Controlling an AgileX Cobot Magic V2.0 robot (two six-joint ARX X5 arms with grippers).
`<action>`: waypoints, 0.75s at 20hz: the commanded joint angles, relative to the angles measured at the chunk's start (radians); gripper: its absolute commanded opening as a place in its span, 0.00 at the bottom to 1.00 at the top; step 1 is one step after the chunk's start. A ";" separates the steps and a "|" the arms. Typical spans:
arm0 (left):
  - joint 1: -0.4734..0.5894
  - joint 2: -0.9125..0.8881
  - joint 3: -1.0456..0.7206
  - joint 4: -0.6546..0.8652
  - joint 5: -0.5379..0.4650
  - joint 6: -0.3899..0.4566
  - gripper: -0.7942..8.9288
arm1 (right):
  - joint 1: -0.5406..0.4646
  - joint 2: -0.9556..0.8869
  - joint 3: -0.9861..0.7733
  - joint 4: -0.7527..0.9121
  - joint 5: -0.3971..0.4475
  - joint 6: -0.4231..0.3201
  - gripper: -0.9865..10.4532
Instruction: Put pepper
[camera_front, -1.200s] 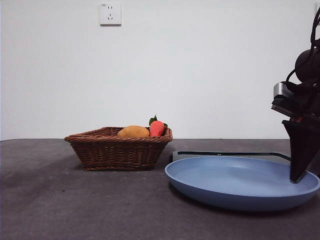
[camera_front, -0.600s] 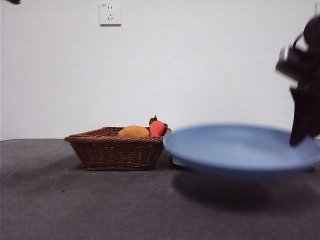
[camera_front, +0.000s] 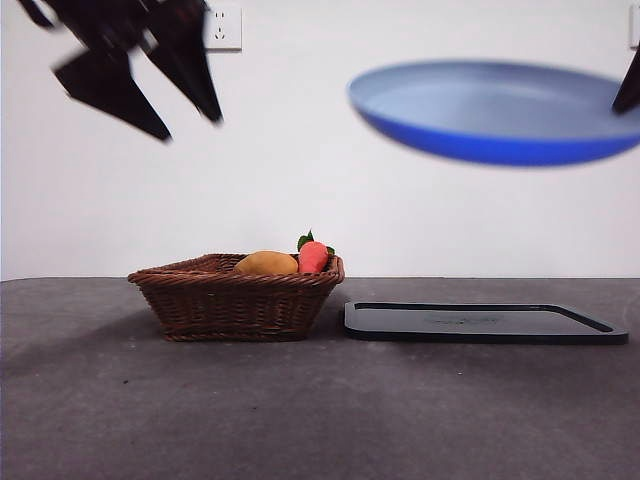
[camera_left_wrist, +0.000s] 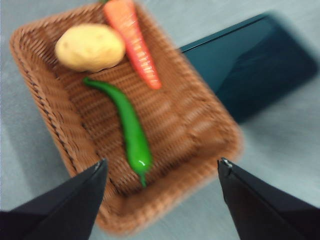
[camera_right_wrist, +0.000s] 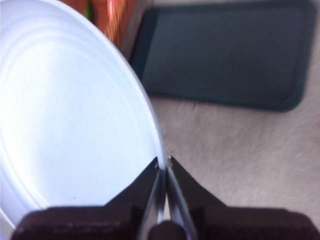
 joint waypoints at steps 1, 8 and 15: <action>-0.018 0.153 0.093 0.003 -0.028 0.001 0.48 | -0.028 -0.044 0.045 -0.001 -0.002 0.032 0.09; -0.024 0.436 0.243 0.005 -0.079 0.001 0.48 | -0.060 -0.117 0.052 -0.039 -0.003 0.035 0.09; -0.042 0.560 0.244 0.033 -0.106 0.000 0.48 | -0.060 -0.117 0.052 -0.053 -0.003 0.026 0.09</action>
